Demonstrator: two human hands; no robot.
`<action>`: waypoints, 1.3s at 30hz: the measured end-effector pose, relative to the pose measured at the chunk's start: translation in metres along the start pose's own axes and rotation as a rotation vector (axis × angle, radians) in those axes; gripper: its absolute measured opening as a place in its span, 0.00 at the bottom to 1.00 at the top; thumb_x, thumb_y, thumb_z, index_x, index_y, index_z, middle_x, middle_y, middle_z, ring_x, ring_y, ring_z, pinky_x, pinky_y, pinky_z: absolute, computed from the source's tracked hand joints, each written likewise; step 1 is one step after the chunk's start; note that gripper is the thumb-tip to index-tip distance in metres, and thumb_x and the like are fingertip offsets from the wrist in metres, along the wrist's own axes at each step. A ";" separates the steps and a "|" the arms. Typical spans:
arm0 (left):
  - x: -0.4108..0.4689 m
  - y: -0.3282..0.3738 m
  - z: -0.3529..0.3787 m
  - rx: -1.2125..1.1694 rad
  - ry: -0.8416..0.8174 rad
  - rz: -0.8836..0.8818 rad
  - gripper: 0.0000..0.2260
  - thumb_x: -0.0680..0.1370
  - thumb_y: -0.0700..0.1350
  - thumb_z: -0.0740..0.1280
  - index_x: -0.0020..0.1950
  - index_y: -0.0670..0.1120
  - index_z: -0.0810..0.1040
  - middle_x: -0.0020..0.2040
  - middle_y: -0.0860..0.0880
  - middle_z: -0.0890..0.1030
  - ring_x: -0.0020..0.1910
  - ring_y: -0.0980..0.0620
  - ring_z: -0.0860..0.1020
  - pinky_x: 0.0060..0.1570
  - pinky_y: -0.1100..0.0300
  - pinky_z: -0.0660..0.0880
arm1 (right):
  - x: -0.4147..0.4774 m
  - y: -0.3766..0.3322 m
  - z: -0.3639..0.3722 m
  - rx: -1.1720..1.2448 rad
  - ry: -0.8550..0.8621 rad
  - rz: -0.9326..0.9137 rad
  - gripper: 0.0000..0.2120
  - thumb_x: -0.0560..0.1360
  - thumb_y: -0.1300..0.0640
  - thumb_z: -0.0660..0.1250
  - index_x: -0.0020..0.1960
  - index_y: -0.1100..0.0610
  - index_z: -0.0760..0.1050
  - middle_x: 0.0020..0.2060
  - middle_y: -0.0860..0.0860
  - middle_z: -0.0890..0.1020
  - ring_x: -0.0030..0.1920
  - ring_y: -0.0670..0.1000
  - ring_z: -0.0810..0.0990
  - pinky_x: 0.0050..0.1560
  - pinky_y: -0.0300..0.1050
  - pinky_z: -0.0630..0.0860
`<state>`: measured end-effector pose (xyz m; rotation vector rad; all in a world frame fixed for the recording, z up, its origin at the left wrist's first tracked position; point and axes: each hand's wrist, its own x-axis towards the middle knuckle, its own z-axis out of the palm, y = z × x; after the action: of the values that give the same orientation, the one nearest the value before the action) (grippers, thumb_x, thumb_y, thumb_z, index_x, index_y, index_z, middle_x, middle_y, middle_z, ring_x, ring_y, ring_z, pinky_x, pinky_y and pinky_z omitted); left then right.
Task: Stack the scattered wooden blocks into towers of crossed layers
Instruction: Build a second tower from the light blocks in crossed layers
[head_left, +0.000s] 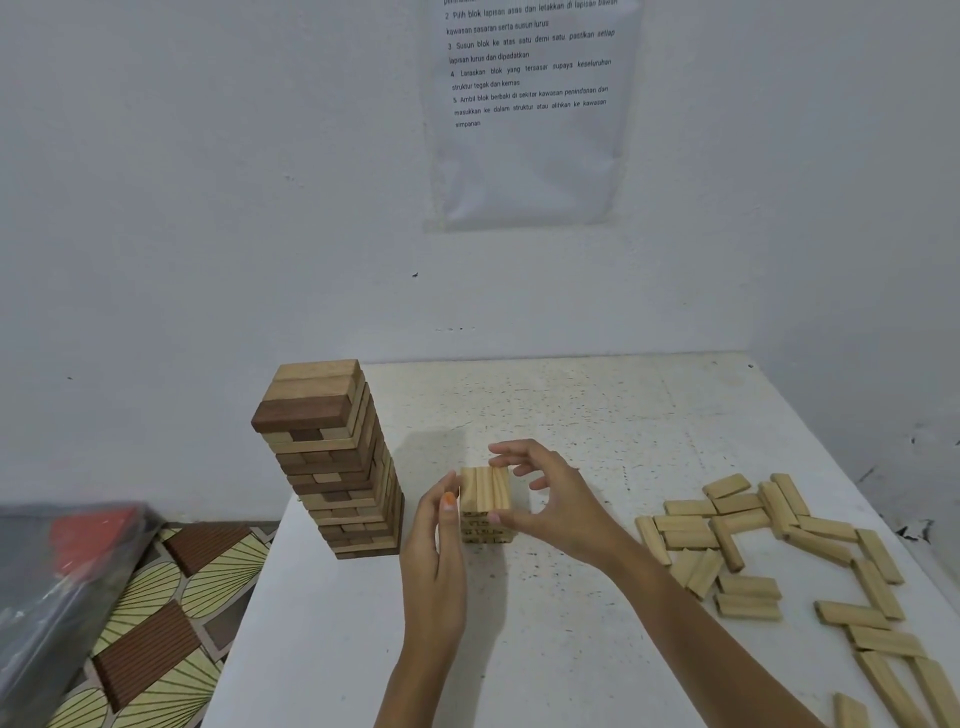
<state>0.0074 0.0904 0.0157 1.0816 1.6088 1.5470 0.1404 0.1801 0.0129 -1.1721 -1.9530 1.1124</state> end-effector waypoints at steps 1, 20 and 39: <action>0.000 0.000 0.000 0.005 0.002 0.003 0.12 0.83 0.48 0.55 0.63 0.56 0.74 0.61 0.61 0.77 0.61 0.70 0.72 0.52 0.79 0.67 | -0.001 -0.001 0.000 -0.010 -0.005 -0.002 0.32 0.66 0.53 0.79 0.64 0.38 0.68 0.59 0.35 0.76 0.59 0.39 0.70 0.54 0.29 0.65; -0.001 -0.002 -0.001 0.059 -0.013 0.047 0.13 0.83 0.45 0.56 0.63 0.51 0.77 0.59 0.60 0.79 0.59 0.69 0.73 0.51 0.78 0.67 | 0.001 0.001 -0.001 -0.007 -0.048 0.014 0.34 0.66 0.53 0.79 0.67 0.39 0.68 0.59 0.36 0.77 0.62 0.39 0.70 0.57 0.35 0.65; -0.002 0.000 -0.002 0.052 -0.026 0.040 0.13 0.83 0.45 0.56 0.63 0.51 0.77 0.59 0.60 0.79 0.59 0.69 0.73 0.52 0.77 0.69 | 0.003 -0.001 -0.002 0.014 -0.082 0.033 0.33 0.67 0.54 0.78 0.67 0.39 0.68 0.59 0.37 0.76 0.60 0.40 0.70 0.54 0.35 0.66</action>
<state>0.0062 0.0879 0.0161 1.1632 1.6275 1.5182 0.1403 0.1830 0.0154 -1.1715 -1.9909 1.2071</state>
